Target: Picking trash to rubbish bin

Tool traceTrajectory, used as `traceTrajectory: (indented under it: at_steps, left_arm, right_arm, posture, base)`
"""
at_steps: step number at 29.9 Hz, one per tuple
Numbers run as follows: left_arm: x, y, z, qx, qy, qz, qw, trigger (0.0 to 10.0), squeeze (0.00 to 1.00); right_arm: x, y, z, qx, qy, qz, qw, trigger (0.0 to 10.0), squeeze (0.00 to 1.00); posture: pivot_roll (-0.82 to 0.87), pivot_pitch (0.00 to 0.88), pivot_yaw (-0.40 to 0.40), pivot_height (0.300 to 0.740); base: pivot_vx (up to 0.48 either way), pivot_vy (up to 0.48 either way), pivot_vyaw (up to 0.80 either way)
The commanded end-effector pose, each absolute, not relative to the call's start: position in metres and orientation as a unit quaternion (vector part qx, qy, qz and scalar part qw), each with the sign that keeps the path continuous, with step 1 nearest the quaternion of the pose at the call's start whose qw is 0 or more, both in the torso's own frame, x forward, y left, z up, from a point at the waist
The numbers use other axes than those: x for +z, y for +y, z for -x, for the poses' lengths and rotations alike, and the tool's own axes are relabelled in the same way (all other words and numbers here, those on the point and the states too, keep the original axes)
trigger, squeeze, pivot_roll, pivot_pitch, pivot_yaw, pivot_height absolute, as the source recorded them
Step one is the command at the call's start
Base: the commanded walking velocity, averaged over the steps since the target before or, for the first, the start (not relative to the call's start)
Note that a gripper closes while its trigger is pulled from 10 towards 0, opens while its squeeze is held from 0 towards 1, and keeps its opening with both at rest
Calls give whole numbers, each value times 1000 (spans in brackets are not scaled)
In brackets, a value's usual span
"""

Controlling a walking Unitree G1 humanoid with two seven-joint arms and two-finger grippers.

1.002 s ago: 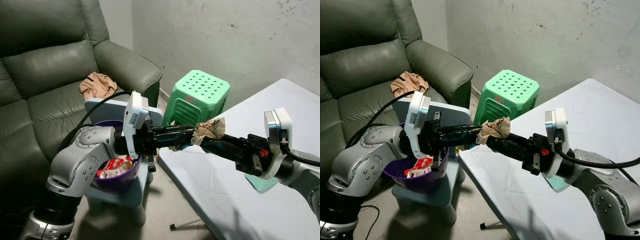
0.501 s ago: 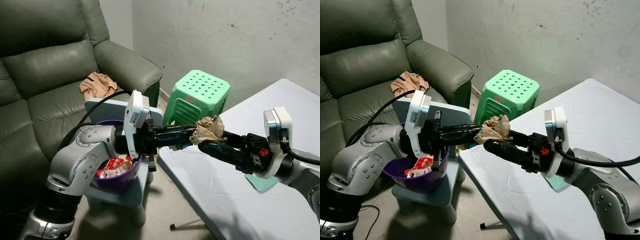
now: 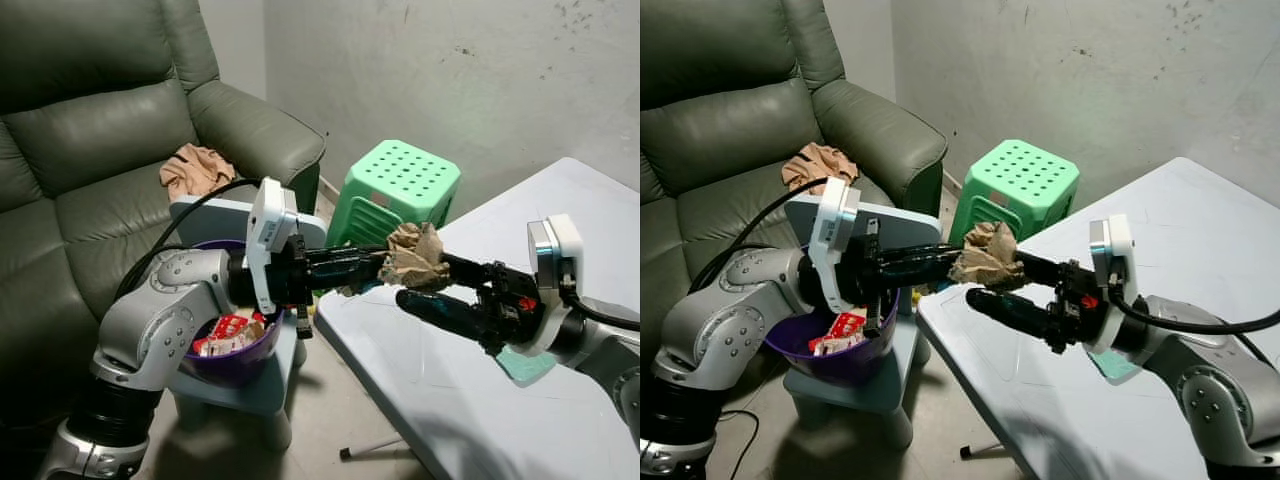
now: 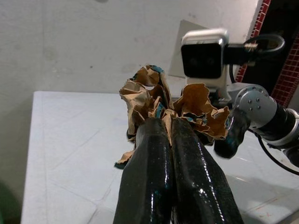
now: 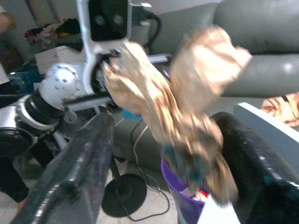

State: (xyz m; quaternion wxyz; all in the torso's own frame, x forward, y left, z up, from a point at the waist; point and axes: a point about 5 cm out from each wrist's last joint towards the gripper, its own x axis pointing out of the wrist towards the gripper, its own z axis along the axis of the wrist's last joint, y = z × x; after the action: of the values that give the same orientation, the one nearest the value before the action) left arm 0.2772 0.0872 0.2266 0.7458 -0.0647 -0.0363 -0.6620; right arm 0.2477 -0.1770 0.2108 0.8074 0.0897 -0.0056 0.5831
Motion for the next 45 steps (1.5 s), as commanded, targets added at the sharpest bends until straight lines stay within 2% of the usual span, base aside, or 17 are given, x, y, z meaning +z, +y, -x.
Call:
traceTrajectory:
  at_steps: [1, 5, 11, 14, 17, 21, 23, 26, 27, 28, 30, 31, 32, 33, 45]
  left_arm:
    - [230, 92, -278, -651, -45, 61, 755, 0, 0]
    - [230, 95, -279, -637, -49, 67, 766, 0, 0]
    - [230, 97, -280, -625, -52, 71, 776, 0, 0]
    - [228, 103, -284, -599, -58, 82, 794, 0, 0]
    - [224, 116, -296, -529, -75, 100, 840, 0, 0]
    - [221, 121, -301, -504, -79, 101, 854, 0, 0]
    - [215, 127, -305, -475, -78, 100, 871, 0, 0]
    - [213, 129, -307, -463, -77, 102, 877, 0, 0]
    - [211, 131, -310, -444, -78, 101, 887, 0, 0]
    - [209, 134, -314, -416, -81, 107, 899, 0, 0]
    - [204, 139, -323, -364, -74, 113, 921, 0, 0]
    - [204, 139, -323, -364, -74, 113, 921, 0, 0]
    - [200, 140, -327, -338, -64, 102, 933, 6000, 0]
    - [192, 144, -335, -293, -46, 84, 951, 10000, 0]
    - [179, 159, -356, -124, -44, 71, 989, 10000, 0]
  right_arm:
    - [211, -178, -253, 566, -8, -73, 821, 10000, 1000]
    - [208, -180, -262, 537, -12, -65, 841, 10000, 1000]
    - [206, -181, -266, 527, -14, -65, 847, 10000, 1000]
    - [204, -183, -272, 502, -21, -62, 862, 10000, 1000]
    - [201, -186, -286, 438, -41, -65, 896, 10000, 1000]
    - [198, -188, -293, 402, -48, -67, 912, 10000, 1000]
    - [195, -190, -299, 360, -57, -75, 928, 10000, 988]
    - [194, -191, -301, 346, -61, -78, 933, 10000, 988]
    - [193, -192, -303, 329, -66, -80, 939, 10000, 145]
    - [191, -193, -307, 307, -70, -82, 946, 10000, 0]
    - [187, -197, -312, 262, -76, -72, 959, 10000, 0]
    - [187, -197, -312, 262, -76, -72, 959, 10000, 0]
    - [185, -199, -314, 243, -75, -71, 965, 10000, 0]
    - [182, -203, -318, 206, -75, -67, 973, 10000, 0]
    - [160, -213, -328, 49, -69, -32, 996, 10000, 0]
  posture:
    - [-36, 88, -76, 740]
    - [-33, 86, -77, 740]
    - [-29, 82, -79, 740]
    - [-23, 75, -76, 740]
    - [-12, 59, -74, 740]
    - [-6, 49, -75, 740]
    - [-2, 41, -74, 740]
    - [-2, 41, -74, 740]
    - [-2, 36, -74, 740]
    - [-1, 29, -72, 740]
    - [-1, 25, -71, 740]
    - [-1, 25, -71, 740]
    - [-1, 22, -71, 740]
    - [1, 14, -71, 740]
    - [9, 1, -62, 740]
  base:
    - [0, 0, 0]
    - [0, 0, 0]
    - [0, 0, 0]
    - [0, 0, 0]
    - [0, 0, 0]
    - [0, 0, 0]
    - [0, 0, 0]
    - [0, 0, 0]
    - [0, 0, 0]
    - [0, 0, 0]
    - [0, 0, 0]
    - [0, 0, 0]
    - [0, 0, 0]
    - [0, 0, 0]
    - [0, 0, 0]
